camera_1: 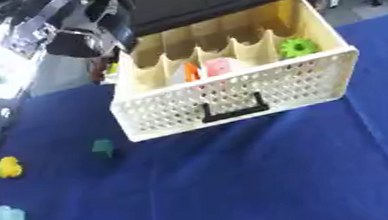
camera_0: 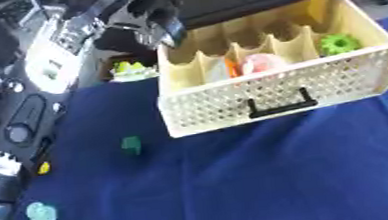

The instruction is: Pick up objects from table and place into drawer.

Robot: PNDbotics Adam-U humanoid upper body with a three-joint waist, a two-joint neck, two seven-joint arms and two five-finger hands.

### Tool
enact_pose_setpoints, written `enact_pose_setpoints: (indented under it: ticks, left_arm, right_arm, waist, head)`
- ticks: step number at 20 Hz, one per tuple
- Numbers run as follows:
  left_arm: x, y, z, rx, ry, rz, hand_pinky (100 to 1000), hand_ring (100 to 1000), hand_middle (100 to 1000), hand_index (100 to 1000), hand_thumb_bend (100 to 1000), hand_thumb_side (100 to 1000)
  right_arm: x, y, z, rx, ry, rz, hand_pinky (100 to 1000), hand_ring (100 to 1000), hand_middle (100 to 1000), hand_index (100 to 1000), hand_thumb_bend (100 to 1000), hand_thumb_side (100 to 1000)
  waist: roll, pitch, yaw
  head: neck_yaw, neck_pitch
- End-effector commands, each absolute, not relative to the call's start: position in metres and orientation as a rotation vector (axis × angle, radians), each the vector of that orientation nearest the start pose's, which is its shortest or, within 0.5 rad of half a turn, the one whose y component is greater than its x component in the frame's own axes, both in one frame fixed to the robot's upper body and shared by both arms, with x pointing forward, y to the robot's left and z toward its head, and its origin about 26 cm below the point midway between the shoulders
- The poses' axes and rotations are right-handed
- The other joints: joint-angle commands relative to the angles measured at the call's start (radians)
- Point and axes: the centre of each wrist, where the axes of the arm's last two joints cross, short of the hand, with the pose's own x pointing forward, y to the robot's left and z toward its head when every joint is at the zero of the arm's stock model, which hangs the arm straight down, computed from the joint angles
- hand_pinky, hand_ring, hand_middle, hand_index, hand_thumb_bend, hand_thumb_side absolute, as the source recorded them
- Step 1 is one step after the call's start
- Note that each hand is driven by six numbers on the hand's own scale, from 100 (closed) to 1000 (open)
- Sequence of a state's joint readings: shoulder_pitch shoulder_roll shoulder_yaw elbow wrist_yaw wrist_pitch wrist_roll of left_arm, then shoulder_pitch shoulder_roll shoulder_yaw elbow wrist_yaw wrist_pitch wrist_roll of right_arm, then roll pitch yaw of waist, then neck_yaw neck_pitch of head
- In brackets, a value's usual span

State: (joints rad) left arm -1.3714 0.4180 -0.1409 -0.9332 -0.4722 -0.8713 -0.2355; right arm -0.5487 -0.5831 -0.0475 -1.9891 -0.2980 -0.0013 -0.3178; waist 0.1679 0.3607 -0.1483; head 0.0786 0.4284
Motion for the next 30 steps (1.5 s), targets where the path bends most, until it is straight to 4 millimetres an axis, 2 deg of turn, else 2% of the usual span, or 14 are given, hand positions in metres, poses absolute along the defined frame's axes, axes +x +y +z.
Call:
enact_pose_setpoints:
  ticks: [1, 3, 9, 14, 17, 18, 19, 20, 21, 22, 23, 24, 27, 30]
  left_arm:
    - [0.474, 0.203, 0.404, -0.570, 2.526, 1.576, 100, 185, 184, 609, 100, 321]
    - [0.475, 0.205, 0.404, -0.598, 2.523, 1.567, 100, 194, 189, 603, 100, 281]
    - [0.476, 0.211, 0.405, -0.680, 2.521, 1.519, 100, 214, 205, 608, 100, 262]
    - [0.477, 0.217, 0.408, -0.800, 2.501, 1.459, 116, 362, 356, 666, 100, 225]
    - [0.475, 0.215, 0.410, -0.843, 2.445, 1.434, 127, 408, 409, 682, 100, 321]
    - [0.475, 0.213, 0.411, -0.853, 2.428, 1.428, 169, 434, 442, 695, 100, 394]
    - [0.474, 0.211, 0.411, -0.862, 2.412, 1.421, 199, 452, 463, 703, 131, 437]
    - [0.474, 0.210, 0.412, -0.872, 2.394, 1.411, 247, 477, 490, 713, 218, 512]
    - [0.472, 0.209, 0.414, -0.884, 2.374, 1.400, 267, 486, 499, 715, 257, 546]
    - [0.471, 0.207, 0.415, -0.895, 2.352, 1.388, 308, 503, 512, 714, 358, 616]
    - [0.470, 0.205, 0.417, -0.908, 2.326, 1.378, 327, 513, 520, 716, 401, 665]
    - [0.468, 0.204, 0.419, -0.923, 2.300, 1.370, 352, 525, 528, 712, 512, 752]
    - [0.466, 0.202, 0.422, -0.974, 2.225, 1.336, 387, 547, 543, 696, 759, 888]
    - [0.467, 0.201, 0.421, -1.013, 2.166, 1.294, 412, 562, 554, 694, 851, 928]
  right_arm:
    - [0.302, -0.280, 0.310, -0.147, -2.564, 0.096, 801, 563, 394, 614, 100, 1000]
    - [0.302, -0.280, 0.309, -0.147, -2.559, 0.088, 802, 561, 393, 612, 100, 1000]
    - [0.303, -0.281, 0.306, -0.140, -2.545, 0.078, 802, 557, 393, 612, 100, 1000]
    - [0.303, -0.280, 0.304, -0.125, -2.537, 0.079, 805, 555, 392, 612, 100, 1000]
    - [0.303, -0.281, 0.304, -0.124, -2.534, 0.076, 806, 556, 392, 612, 100, 1000]
    - [0.303, -0.281, 0.304, -0.122, -2.533, 0.076, 806, 556, 392, 612, 100, 1000]
    - [0.303, -0.281, 0.304, -0.122, -2.532, 0.076, 807, 556, 392, 612, 100, 1000]
    - [0.303, -0.281, 0.304, -0.123, -2.531, 0.077, 807, 555, 392, 611, 100, 1000]
    - [0.303, -0.281, 0.304, -0.123, -2.530, 0.077, 807, 555, 392, 611, 100, 1000]
    - [0.303, -0.281, 0.304, -0.122, -2.530, 0.076, 808, 555, 392, 611, 100, 1000]
    - [0.303, -0.281, 0.304, -0.120, -2.528, 0.076, 809, 555, 392, 611, 100, 1000]
    - [0.303, -0.281, 0.304, -0.117, -2.526, 0.077, 809, 555, 392, 611, 100, 1000]
    - [0.303, -0.281, 0.304, -0.108, -2.523, 0.081, 810, 555, 392, 611, 100, 1000]
    - [0.303, -0.281, 0.303, -0.102, -2.517, 0.080, 813, 554, 390, 609, 100, 1000]
  waist:
    - [-0.007, -0.019, -0.001]
    - [-0.005, -0.022, 0.000]
    - [0.002, -0.033, 0.007]
    - [0.006, -0.035, 0.001]
    - [0.007, -0.033, 0.001]
    - [0.008, -0.033, 0.001]
    - [0.009, -0.032, 0.001]
    - [0.009, -0.032, 0.001]
    - [0.010, -0.031, 0.001]
    - [0.011, -0.031, 0.001]
    - [0.013, -0.031, 0.001]
    - [0.016, -0.030, 0.001]
    - [0.024, -0.030, -0.001]
    - [0.030, -0.028, -0.004]
  head:
    - [0.006, -0.014]
    - [0.005, -0.012]
    - [0.008, 0.003]
    - [0.015, 0.004]
    - [0.016, 0.008]
    - [0.016, 0.008]
    - [0.016, 0.007]
    - [0.016, 0.006]
    - [0.016, 0.006]
    - [0.016, 0.005]
    - [0.016, 0.004]
    - [0.016, 0.004]
    - [0.019, 0.001]
    - [0.018, 0.000]
